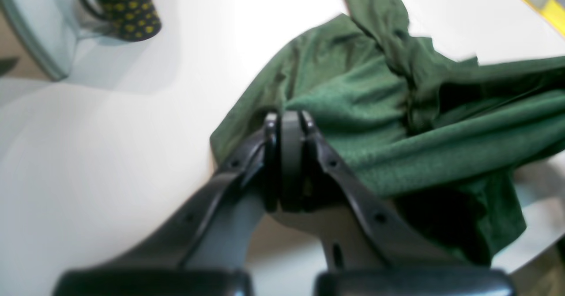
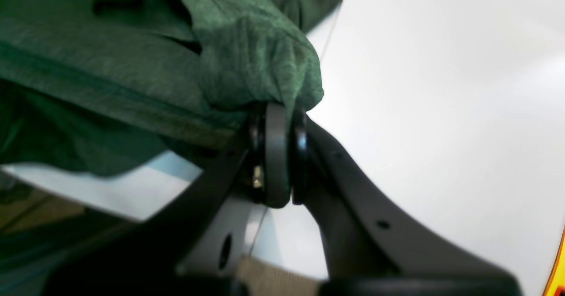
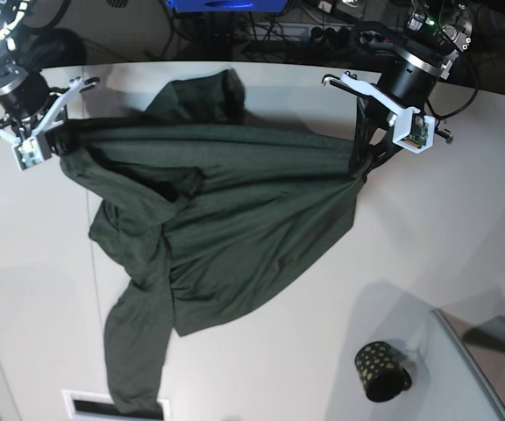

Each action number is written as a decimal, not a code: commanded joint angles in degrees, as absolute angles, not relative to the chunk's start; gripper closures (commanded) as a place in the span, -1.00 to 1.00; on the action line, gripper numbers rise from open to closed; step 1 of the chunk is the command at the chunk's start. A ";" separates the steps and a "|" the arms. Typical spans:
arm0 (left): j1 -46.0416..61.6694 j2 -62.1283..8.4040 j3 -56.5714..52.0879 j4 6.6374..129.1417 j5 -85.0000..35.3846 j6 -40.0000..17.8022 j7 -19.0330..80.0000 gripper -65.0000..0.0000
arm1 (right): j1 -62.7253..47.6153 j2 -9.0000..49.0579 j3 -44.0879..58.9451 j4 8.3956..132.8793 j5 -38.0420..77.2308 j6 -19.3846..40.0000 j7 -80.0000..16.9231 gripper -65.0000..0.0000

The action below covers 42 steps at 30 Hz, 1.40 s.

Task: Layout the t-shirt on the table in an organized manner, then fold the t-shirt properly
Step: 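Lift and stretch the shirt between both grippers, then lay it down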

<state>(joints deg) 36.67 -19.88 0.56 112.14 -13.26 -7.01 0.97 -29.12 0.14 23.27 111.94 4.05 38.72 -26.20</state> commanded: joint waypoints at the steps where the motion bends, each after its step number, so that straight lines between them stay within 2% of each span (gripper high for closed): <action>1: 35.74 -20.26 0.48 113.10 -12.97 -6.64 -0.57 1.00 | -28.26 0.57 23.43 113.10 5.05 38.90 -24.04 1.00; 6: 27.47 -17.98 0.57 112.92 -12.62 -6.64 -0.04 1.00 | -23.78 0.57 23.16 113.36 4.97 38.90 -24.13 1.00; 12: 11.38 -12.88 0.66 110.90 -13.05 -6.64 15.96 1.00 | -11.91 0.84 23.25 112.66 4.70 38.90 -31.34 1.00; 16: 2.51 -9.27 0.66 105.27 -12.53 -6.64 19.38 1.00 | -2.33 2.33 22.90 109.05 4.62 38.90 -35.38 1.00; 19: -3.30 -6.99 0.66 96.66 -12.53 -6.64 19.38 1.00 | 5.23 3.47 22.81 100.79 4.62 38.90 -36.97 1.00; 24: -11.91 -3.74 0.57 78.11 -12.44 -6.64 18.95 1.00 | 17.19 5.23 22.99 79.08 4.62 38.64 -36.44 0.98; 26: -14.20 -3.12 0.57 71.87 -12.44 -6.64 15.34 1.00 | 20.62 6.11 22.90 71.69 4.62 38.55 -33.63 0.97; 28: -15.87 -2.51 0.57 65.45 -12.44 -6.64 9.27 1.00 | 22.90 6.64 22.81 64.84 4.53 38.37 -28.88 0.87; 31: -18.59 -2.33 0.57 57.27 -12.44 -6.64 3.38 1.00 | 24.13 7.87 22.55 60.26 4.53 36.18 -27.47 0.36; 34: -19.38 -2.33 0.22 53.76 -12.44 -6.64 1.54 0.28 | 22.90 9.80 20.18 61.93 4.62 35.91 -32.04 -0.22; 36: -18.95 -2.77 0.57 53.76 -12.44 -6.64 0.75 -0.19 | 19.65 10.15 19.65 65.80 4.70 35.91 -32.84 -0.42; 38: -18.51 -3.65 0.66 54.29 -12.44 -6.64 0.92 -0.58 | 14.90 10.15 19.38 71.78 4.70 35.91 -33.27 -0.40; 39: -17.63 -4.09 0.40 55.16 -12.62 -6.64 0.92 -0.71 | 12.35 10.07 19.30 74.59 4.79 35.91 -33.63 -0.38; 40: -16.31 -4.62 0.13 56.84 -12.97 -6.64 1.01 -0.80 | 9.36 9.89 19.30 78.02 4.79 35.91 -34.59 -0.35; 42: -12.35 -5.85 -0.04 61.23 -12.97 -6.64 1.01 -0.83 | 3.47 8.48 19.21 82.59 4.79 35.91 -36.44 -0.35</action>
